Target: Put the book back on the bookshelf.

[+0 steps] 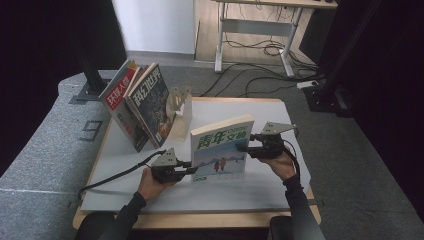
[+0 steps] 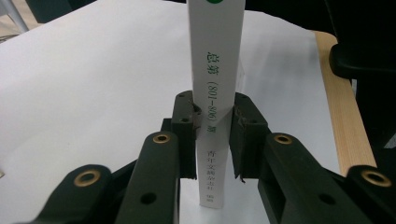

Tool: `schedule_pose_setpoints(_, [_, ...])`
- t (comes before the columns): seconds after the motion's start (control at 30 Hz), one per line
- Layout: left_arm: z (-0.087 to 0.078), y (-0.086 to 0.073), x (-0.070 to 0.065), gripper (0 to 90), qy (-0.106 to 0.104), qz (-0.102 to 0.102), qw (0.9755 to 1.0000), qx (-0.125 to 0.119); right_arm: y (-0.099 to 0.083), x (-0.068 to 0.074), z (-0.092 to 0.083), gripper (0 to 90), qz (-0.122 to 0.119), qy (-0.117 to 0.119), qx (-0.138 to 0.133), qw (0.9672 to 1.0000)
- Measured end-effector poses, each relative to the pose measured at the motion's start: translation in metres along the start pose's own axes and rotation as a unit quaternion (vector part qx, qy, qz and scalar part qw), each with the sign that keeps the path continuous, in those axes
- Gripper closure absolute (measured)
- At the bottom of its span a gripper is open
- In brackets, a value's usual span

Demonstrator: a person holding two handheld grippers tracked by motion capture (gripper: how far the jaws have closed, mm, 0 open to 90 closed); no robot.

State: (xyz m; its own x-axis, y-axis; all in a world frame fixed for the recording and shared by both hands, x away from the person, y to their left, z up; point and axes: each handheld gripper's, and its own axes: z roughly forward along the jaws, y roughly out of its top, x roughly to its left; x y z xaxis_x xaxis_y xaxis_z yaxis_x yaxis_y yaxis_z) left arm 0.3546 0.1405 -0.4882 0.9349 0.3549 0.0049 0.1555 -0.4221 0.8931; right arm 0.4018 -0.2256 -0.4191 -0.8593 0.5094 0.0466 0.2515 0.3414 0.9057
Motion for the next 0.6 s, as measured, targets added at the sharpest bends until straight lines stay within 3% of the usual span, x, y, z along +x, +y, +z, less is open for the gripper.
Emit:
schedule_pose_setpoints(0.33, [0.000, 0.006, -0.001, 71.6, 0.013, -0.007, 0.9998, 0.011, 0.000, 0.004, -0.005, 58.7, -0.014, -0.013, -0.004, 0.9998])
schedule_pose_setpoints(0.6, [-0.003, 0.014, 0.003, 69.7, 0.012, -0.018, 0.9998, -0.002, 0.001, 0.008, -0.006, 64.7, -0.026, -0.013, -0.011, 0.9995])
